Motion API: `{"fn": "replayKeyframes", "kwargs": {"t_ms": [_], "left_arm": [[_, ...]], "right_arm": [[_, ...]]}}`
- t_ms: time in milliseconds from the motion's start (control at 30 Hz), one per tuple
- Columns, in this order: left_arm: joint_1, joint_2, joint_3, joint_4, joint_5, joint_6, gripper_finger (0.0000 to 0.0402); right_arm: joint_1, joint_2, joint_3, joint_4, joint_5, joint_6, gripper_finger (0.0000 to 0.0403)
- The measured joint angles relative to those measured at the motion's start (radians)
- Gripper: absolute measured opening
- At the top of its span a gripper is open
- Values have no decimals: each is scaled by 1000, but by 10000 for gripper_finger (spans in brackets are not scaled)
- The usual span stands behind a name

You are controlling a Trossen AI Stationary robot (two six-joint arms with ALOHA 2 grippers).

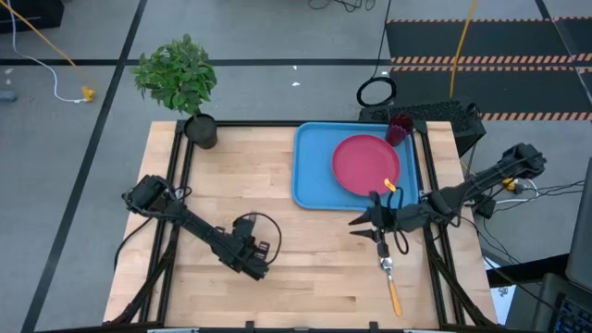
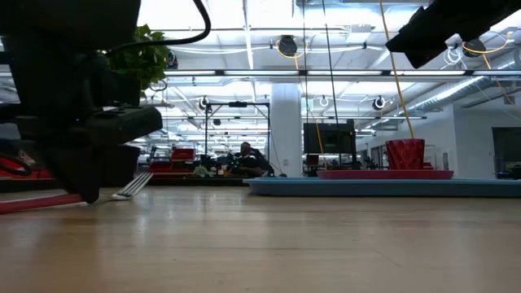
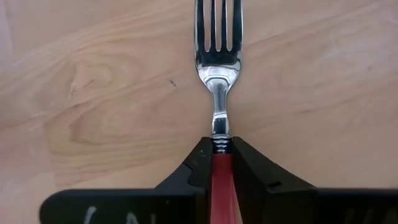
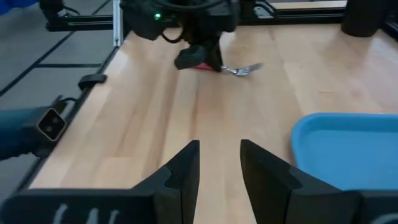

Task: Pick and place plate/cup/fork/spoon on tray
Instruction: Put the pink fork on the blue tray to the left of the pink plate

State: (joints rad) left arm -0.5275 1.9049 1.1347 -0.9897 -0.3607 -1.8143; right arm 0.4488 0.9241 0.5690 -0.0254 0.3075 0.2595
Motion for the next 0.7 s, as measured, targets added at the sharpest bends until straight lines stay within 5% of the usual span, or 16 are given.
{"fn": "replayKeyframes", "kwargs": {"t_ms": [367, 700], "left_arm": [[71, -32, 3, 8, -2, 121, 39], [169, -141, 4, 42, -111, 288, 39]], "right_arm": [[67, -2, 0, -33, -1, -54, 107], [62, -74, 0, -114, 3, -200, 107]]}}
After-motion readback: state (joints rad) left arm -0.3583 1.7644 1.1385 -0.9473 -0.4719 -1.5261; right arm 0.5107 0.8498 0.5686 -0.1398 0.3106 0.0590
